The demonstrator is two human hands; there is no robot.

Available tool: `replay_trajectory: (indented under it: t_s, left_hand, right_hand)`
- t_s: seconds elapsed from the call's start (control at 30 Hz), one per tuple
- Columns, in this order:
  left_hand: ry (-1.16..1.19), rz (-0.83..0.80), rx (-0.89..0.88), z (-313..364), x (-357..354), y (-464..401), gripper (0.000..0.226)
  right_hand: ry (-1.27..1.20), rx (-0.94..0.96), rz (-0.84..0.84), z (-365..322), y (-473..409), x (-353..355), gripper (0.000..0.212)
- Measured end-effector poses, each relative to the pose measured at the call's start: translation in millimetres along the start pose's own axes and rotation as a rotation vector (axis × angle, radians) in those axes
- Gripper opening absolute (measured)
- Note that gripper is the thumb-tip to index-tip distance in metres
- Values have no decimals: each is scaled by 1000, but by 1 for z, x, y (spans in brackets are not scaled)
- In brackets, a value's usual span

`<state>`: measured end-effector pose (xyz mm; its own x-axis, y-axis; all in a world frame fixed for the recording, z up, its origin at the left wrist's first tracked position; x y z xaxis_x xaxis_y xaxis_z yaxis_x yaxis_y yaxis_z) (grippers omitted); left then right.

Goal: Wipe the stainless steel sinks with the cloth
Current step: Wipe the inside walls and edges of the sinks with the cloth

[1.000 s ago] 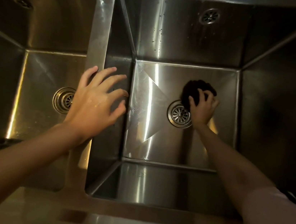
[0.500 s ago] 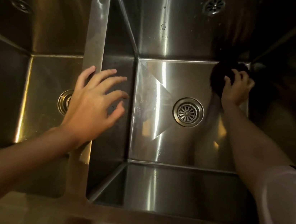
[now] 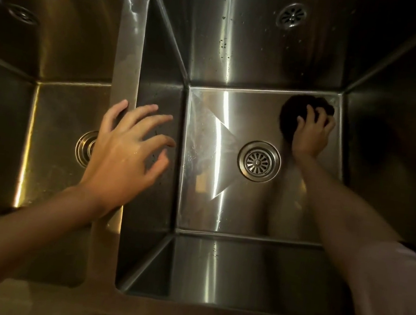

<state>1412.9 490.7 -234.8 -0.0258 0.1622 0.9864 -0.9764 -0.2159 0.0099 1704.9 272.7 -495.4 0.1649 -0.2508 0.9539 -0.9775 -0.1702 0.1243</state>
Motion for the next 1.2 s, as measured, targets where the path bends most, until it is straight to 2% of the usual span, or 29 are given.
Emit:
replay_trajectory:
  t_s: [0.07, 0.2, 0.3, 0.43, 0.5, 0.57, 0.67, 0.83, 0.9, 1.03, 1.2]
  left_hand:
    - [1, -6, 3, 0, 0, 0, 31]
    - [3, -19, 12, 0, 0, -1, 31]
    - [10, -25, 19, -1, 0, -1, 31]
    - [12, -25, 17, 0, 1, -1, 30]
    - [11, -29, 15, 0, 2, -1, 30]
    - [11, -35, 15, 0, 2, -1, 30]
    - [6, -47, 19, 0, 2, -2, 31]
    - [-20, -67, -13, 3, 0, -1, 31]
    - [-19, -65, -8, 2, 1, -1, 32]
    - [-2, -48, 17, 0, 1, -2, 31]
    - [6, -54, 38, 1, 3, -3, 31]
  right_hand:
    - [6, 10, 6, 6, -30, 8, 41]
    - [-28, -123, 38, 20, -46, 17, 40]
    - [-81, -248, 82, 18, -19, 10, 43]
    - [-209, -539, 113, 19, 42, -4, 48]
    - [-249, -607, 114, 12, 67, -8, 50]
    - [-230, -587, 61, 1, 85, -14, 55]
    - [-132, -445, -18, -11, 90, -19, 63]
    - [-56, -148, -47, 5, 31, -3, 51]
    - [-60, -136, -36, 24, 14, 7, 49]
    - [-129, -355, 39, 41, 37, 8, 50]
    - [-339, -786, 92, 12, 105, -4, 54]
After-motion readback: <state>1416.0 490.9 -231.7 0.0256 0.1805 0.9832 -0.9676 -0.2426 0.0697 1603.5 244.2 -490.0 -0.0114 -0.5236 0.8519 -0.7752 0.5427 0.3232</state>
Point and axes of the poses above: each hand's wrist, its own y-axis away from the middle knuckle, its own x-axis out of the back of the hand, z = x × y, the point moved 6 cm from there along -y, towards the middle knuckle
